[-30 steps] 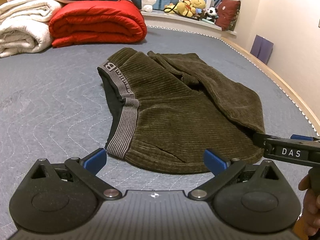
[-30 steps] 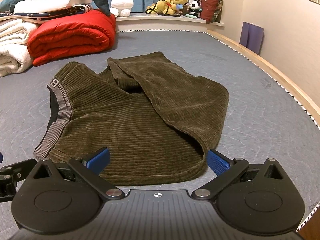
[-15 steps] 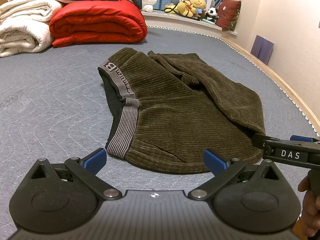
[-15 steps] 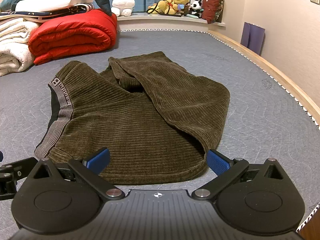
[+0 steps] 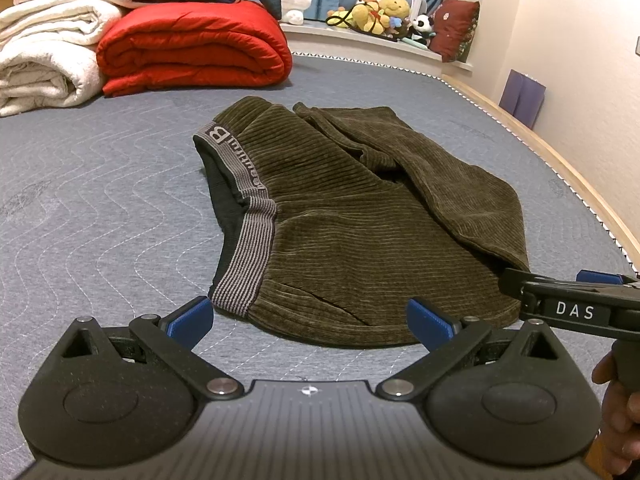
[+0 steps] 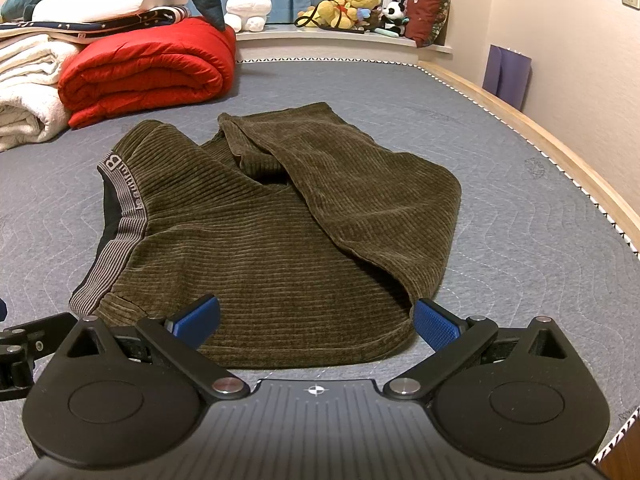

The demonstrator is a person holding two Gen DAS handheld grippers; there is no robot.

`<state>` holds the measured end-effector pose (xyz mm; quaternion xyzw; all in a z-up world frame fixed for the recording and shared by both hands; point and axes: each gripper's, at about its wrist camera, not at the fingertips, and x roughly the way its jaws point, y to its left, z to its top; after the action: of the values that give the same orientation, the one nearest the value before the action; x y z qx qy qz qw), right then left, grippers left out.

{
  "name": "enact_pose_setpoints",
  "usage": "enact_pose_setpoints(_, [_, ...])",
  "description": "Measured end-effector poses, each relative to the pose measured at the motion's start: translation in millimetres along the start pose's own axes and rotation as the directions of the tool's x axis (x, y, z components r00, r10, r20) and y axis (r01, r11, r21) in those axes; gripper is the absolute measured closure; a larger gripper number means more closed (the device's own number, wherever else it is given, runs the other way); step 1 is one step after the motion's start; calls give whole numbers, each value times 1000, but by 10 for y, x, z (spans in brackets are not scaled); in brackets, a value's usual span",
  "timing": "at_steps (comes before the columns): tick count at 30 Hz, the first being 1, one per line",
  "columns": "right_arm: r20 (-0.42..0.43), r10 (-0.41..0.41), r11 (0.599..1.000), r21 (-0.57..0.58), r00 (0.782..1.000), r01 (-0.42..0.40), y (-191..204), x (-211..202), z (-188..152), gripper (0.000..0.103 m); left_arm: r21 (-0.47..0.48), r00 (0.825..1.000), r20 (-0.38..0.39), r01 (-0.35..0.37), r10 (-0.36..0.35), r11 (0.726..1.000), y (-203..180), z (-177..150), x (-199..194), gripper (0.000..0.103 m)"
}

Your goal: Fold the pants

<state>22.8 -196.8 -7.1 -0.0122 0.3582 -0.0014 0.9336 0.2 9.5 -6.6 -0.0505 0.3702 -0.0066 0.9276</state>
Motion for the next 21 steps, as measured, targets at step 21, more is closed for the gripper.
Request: enact_pose_setpoints(21, [66, -6, 999, 37, 998, 3, -47, -45, 85, 11, -40, 995, 6, 98, -98, 994, 108, 276, -188, 0])
